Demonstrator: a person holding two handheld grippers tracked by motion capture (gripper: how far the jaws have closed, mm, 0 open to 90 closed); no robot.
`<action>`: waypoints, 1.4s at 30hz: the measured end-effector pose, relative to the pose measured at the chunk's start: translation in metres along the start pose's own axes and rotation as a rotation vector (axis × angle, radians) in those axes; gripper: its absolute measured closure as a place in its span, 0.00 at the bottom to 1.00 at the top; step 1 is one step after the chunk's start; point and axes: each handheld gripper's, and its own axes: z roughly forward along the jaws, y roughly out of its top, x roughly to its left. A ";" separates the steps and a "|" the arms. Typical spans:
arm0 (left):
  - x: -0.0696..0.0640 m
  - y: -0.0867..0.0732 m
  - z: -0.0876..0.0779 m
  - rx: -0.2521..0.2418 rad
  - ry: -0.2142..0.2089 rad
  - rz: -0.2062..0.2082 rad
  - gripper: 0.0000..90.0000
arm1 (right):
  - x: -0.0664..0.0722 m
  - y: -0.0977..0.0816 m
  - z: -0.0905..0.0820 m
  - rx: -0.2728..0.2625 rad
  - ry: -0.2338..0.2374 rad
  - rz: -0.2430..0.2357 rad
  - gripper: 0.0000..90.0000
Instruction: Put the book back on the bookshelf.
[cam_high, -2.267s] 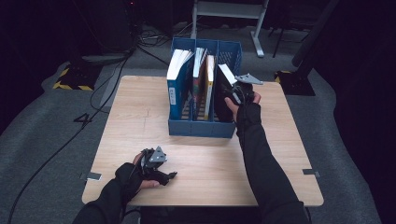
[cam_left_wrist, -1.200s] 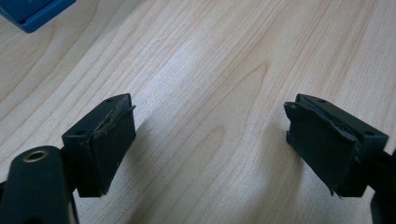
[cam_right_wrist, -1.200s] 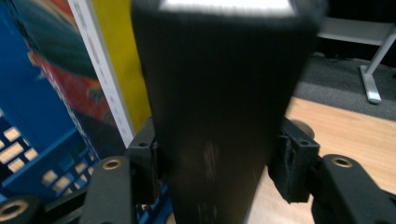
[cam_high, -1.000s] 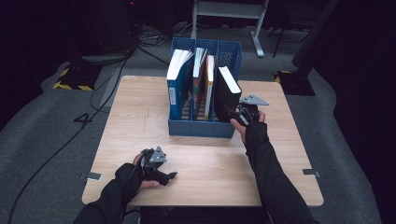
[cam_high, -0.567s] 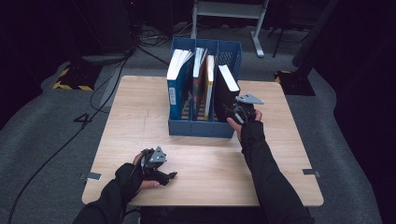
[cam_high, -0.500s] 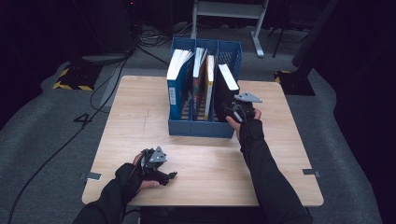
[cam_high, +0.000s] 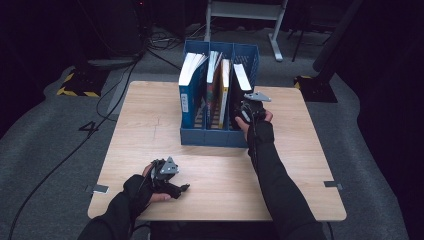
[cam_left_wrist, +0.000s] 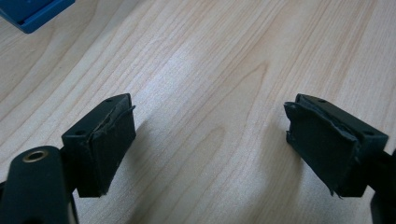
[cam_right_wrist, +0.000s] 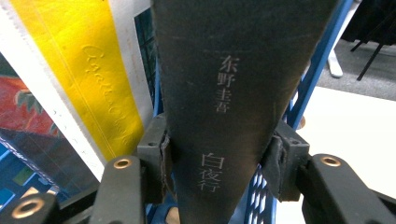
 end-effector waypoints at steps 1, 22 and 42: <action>0.000 0.000 0.000 0.000 0.000 -0.001 0.17 | 0.000 0.001 0.000 0.004 0.004 -0.001 0.56; 0.000 0.000 0.000 0.000 -0.001 -0.001 0.17 | -0.007 0.013 0.005 0.096 0.055 -0.043 0.53; 0.000 0.000 0.000 0.001 0.001 -0.001 0.17 | -0.015 0.014 -0.014 0.125 0.102 -0.144 0.53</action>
